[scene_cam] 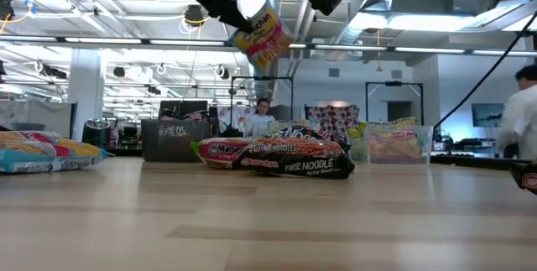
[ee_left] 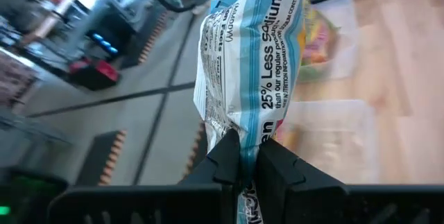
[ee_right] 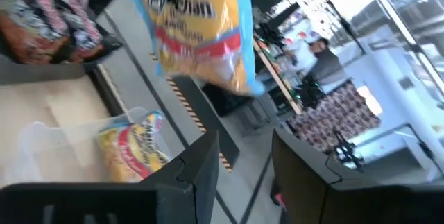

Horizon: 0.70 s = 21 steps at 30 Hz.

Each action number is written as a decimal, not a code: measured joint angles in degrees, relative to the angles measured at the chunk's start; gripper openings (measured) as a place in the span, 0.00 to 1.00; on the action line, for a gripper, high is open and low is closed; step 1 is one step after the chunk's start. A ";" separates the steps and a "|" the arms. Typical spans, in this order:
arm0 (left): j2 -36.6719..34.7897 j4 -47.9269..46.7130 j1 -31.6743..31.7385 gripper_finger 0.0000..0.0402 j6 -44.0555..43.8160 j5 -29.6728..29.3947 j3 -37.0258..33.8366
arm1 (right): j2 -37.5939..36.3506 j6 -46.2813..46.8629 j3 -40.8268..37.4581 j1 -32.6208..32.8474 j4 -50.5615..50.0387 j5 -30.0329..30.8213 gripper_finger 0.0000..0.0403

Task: Sort Maruchan noodles
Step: Put the top right blue noodle pack into the left transparent bin

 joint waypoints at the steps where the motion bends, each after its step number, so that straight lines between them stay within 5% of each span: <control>1: -0.04 0.09 0.54 0.04 1.42 0.01 0.43 | 0.00 0.00 0.00 -0.32 0.00 0.40 0.39; 8: -0.08 -0.08 3.07 0.04 13.69 3.33 2.48 | -0.22 -0.66 -0.02 -3.15 -0.07 1.17 0.39; 21: -0.08 -0.21 3.51 0.04 14.08 3.41 8.32 | -0.22 2.86 -0.07 -5.03 -0.09 1.14 0.39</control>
